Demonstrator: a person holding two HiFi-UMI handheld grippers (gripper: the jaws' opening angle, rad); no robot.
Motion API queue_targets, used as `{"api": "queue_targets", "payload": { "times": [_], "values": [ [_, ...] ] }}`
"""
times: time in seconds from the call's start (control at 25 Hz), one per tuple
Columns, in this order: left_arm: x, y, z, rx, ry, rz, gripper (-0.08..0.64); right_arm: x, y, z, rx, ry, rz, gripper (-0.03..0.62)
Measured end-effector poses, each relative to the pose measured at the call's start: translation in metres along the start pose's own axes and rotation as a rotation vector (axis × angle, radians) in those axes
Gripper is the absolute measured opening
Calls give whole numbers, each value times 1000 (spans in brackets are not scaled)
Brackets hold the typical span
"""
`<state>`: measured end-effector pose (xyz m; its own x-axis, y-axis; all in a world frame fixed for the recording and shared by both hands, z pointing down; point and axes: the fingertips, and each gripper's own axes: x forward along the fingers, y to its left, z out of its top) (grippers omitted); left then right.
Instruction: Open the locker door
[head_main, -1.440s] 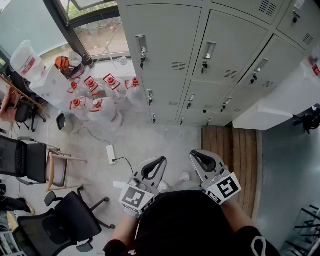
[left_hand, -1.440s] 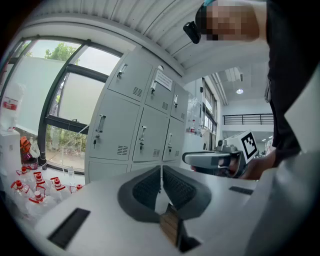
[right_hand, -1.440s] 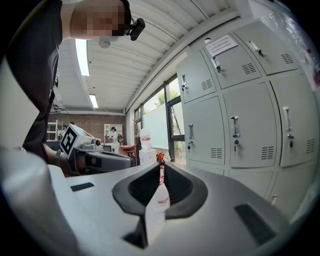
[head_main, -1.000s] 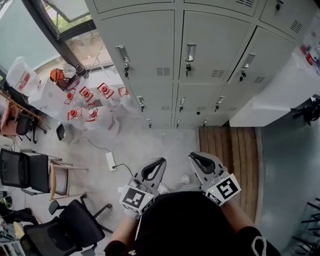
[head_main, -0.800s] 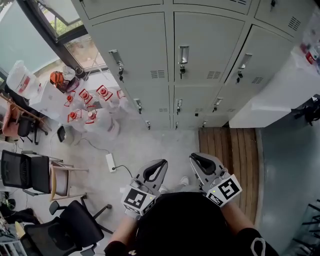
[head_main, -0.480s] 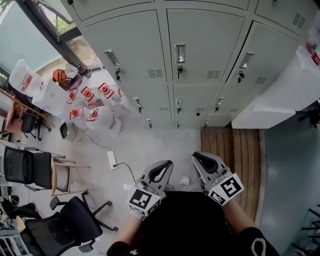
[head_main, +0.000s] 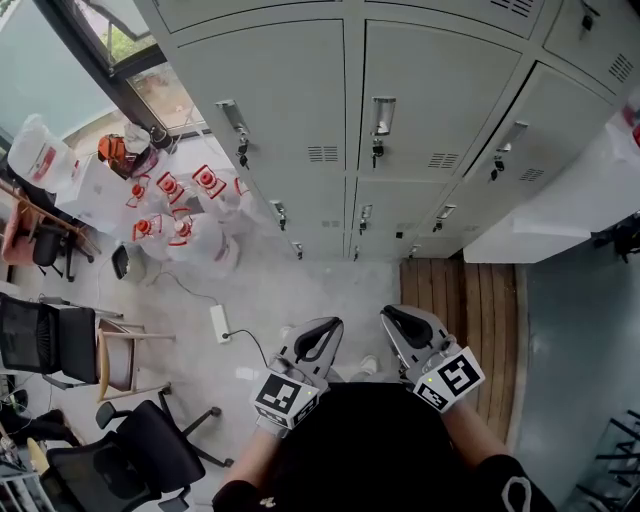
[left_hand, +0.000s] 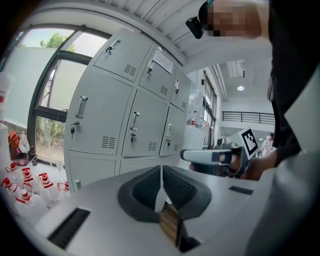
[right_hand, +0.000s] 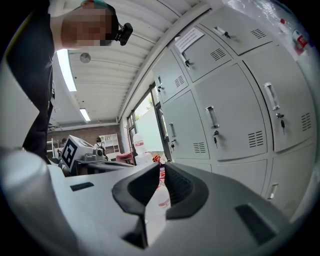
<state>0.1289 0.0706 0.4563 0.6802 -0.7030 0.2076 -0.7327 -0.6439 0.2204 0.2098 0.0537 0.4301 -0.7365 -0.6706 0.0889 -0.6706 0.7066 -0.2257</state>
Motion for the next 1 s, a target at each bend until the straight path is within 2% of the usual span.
{"api": "queue_targets", "payload": {
  "times": [0.64,0.8,1.0],
  "values": [
    [-49,202,58,40,-49,-50,28,200,36,33,-60,-21,-79,48],
    [-65,241,60,39,-39,-27,28,239,41,42,-60,-40,-88,48],
    [-75,270,64,17,-45,33,28,272,44,51,-73,-40,-65,48]
  ]
}}
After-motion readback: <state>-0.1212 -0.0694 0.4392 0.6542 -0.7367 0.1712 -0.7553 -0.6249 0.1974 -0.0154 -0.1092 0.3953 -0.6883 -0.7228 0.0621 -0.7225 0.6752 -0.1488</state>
